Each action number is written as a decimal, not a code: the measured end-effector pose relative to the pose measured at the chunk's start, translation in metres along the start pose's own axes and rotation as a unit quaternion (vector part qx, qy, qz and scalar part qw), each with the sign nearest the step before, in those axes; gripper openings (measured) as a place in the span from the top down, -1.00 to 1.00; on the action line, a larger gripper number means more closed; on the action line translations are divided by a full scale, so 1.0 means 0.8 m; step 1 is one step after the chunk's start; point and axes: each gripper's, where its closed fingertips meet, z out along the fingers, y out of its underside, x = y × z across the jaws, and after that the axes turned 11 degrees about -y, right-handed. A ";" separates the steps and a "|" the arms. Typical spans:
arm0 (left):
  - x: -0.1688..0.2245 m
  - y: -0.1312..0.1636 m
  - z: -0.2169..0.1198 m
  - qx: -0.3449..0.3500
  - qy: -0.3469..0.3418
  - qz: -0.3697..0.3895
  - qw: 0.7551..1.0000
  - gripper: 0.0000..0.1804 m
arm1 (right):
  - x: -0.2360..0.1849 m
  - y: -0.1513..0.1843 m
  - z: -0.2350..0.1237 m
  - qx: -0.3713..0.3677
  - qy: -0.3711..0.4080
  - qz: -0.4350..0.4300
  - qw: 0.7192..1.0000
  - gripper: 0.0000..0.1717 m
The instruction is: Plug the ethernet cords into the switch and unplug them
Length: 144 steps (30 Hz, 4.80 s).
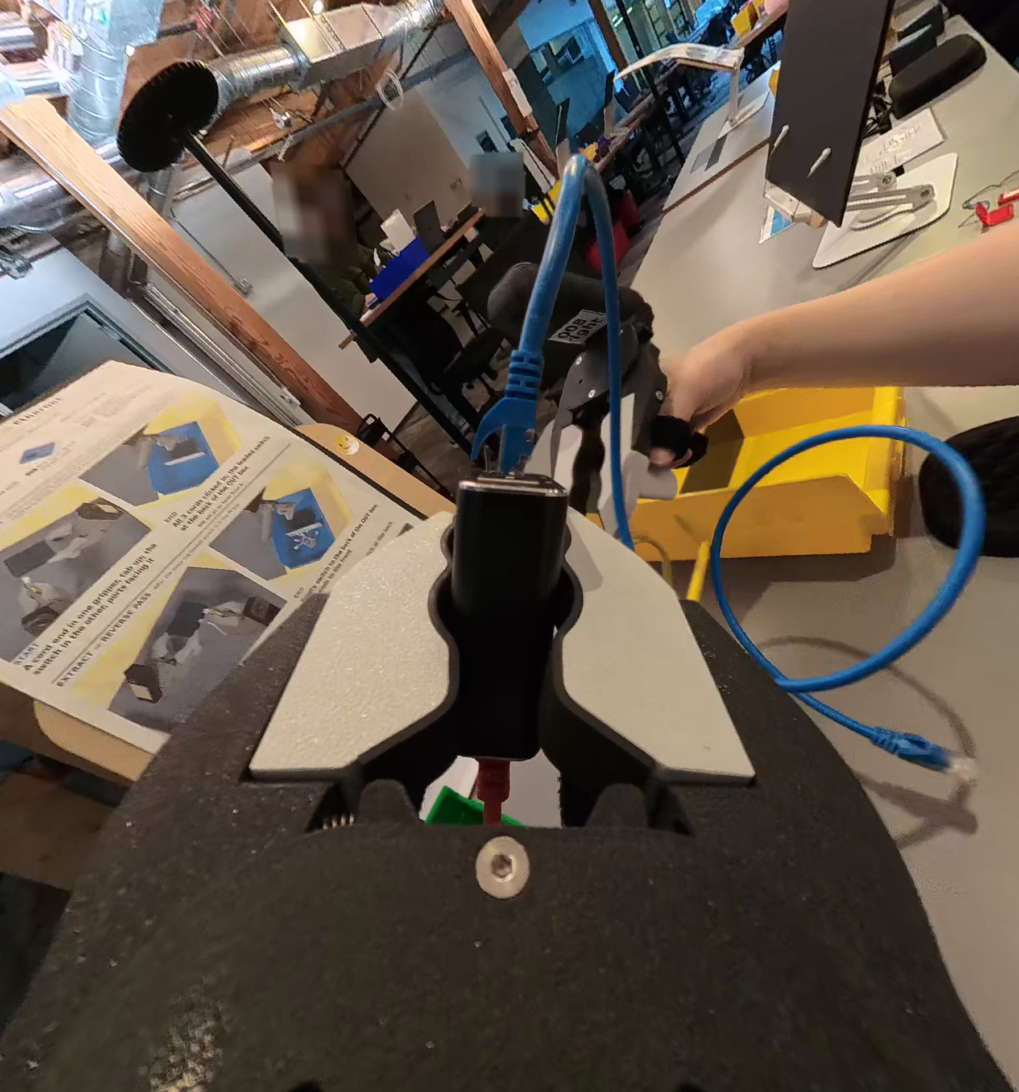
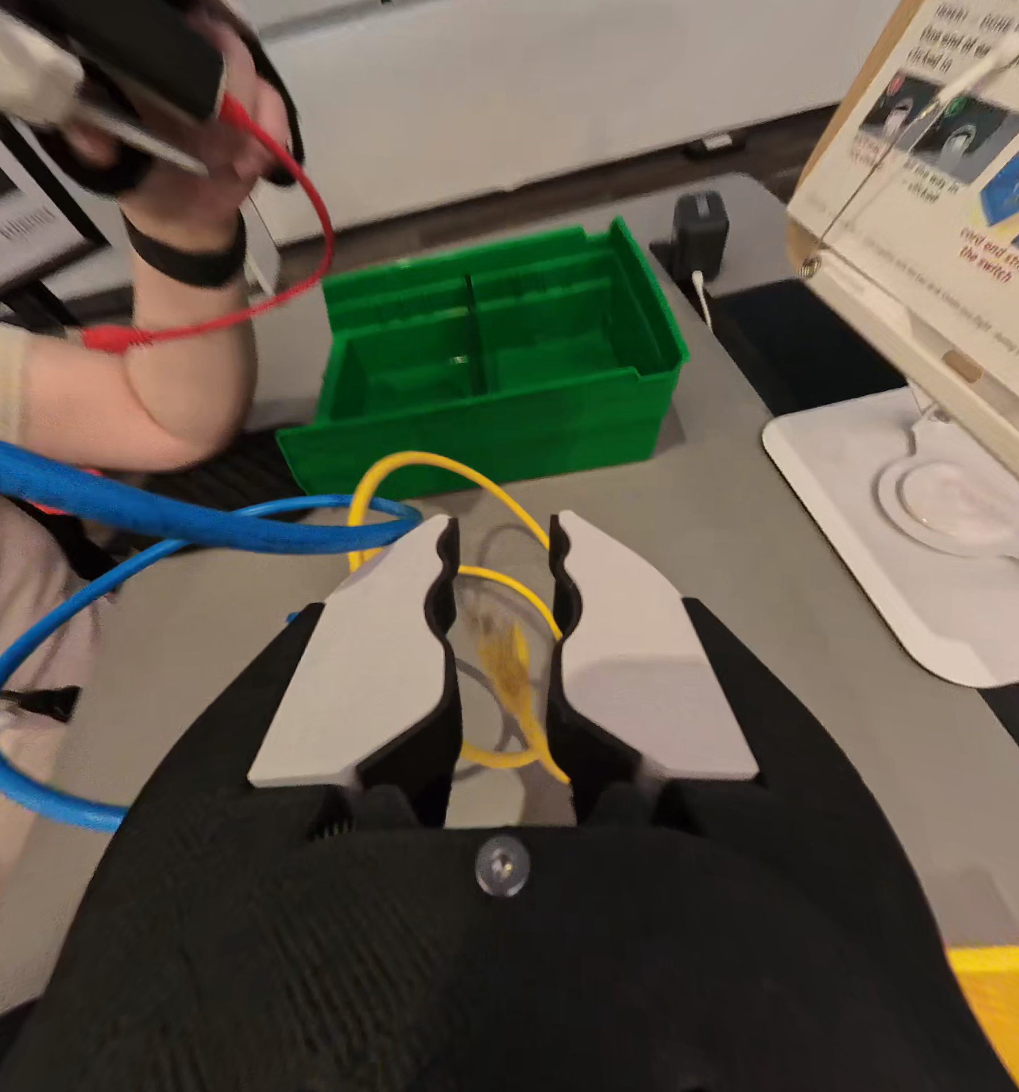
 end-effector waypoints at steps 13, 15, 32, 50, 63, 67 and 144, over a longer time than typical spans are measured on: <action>0.003 0.015 0.010 -0.012 0.011 -0.006 1.000 0.71 | -0.055 0.017 -0.070 -0.015 0.152 -0.097 0.984 0.76; 0.003 0.015 0.010 -0.012 0.010 -0.005 1.000 0.71 | -0.106 0.021 -0.053 -0.032 0.079 -0.128 0.988 0.78; 0.010 0.034 0.024 -0.032 0.020 -0.013 0.999 0.71 | -0.073 0.116 0.038 -0.417 0.101 -0.143 0.892 0.70; -0.001 0.022 0.021 -0.008 -0.008 -0.016 1.000 0.71 | -0.084 0.062 0.029 -0.346 0.124 -0.190 0.910 0.93; -0.011 0.015 0.014 0.016 -0.003 -0.066 0.998 0.71 | -0.123 -0.060 -0.007 -0.248 0.155 -0.265 0.919 0.92; -0.010 0.019 0.016 0.010 0.002 -0.076 0.997 0.71 | -0.141 -0.104 -0.024 -0.226 0.163 -0.297 0.913 0.93; 0.016 -0.087 -0.041 0.168 0.178 -0.273 0.930 0.71 | -0.125 -0.243 -0.377 -0.044 0.711 -0.148 0.686 0.93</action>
